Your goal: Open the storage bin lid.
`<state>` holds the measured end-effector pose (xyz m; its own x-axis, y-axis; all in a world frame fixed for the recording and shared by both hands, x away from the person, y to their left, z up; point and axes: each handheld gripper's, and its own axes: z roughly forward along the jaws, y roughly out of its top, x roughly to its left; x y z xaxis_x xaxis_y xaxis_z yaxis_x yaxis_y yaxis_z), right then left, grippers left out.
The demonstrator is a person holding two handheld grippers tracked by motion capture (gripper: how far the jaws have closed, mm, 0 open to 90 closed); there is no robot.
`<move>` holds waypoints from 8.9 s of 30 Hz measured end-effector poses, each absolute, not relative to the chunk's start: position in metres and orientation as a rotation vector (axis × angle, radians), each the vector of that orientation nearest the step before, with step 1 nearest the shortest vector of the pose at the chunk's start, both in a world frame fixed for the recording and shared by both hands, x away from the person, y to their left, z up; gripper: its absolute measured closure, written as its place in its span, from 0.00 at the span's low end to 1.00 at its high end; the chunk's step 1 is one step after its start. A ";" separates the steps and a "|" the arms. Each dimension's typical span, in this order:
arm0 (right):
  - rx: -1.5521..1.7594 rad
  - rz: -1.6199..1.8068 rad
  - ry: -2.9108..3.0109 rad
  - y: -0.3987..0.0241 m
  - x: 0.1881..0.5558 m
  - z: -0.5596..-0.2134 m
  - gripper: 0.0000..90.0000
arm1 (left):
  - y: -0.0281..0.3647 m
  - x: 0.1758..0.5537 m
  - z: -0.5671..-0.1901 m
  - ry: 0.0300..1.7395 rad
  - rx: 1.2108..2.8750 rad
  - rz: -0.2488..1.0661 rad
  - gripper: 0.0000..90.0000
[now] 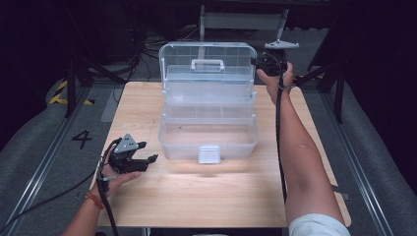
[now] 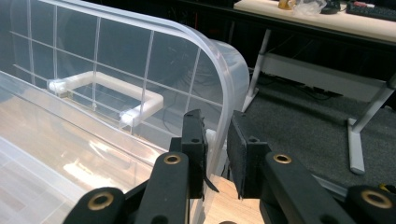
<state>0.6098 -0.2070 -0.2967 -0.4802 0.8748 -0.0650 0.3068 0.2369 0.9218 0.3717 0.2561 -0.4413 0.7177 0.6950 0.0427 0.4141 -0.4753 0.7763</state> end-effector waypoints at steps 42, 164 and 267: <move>1.194 1.183 2.015 -0.205 0.660 -0.311 0.84 | 0.231 0.359 -0.478 0.771 2.273 0.277 0.36; 0.875 1.196 2.102 -0.260 0.479 -0.333 0.60 | 0.231 0.355 -0.481 0.761 2.268 0.297 0.32; 1.147 1.040 2.307 -0.360 0.335 -0.487 0.26 | 0.229 0.356 -0.481 0.774 2.263 0.302 0.30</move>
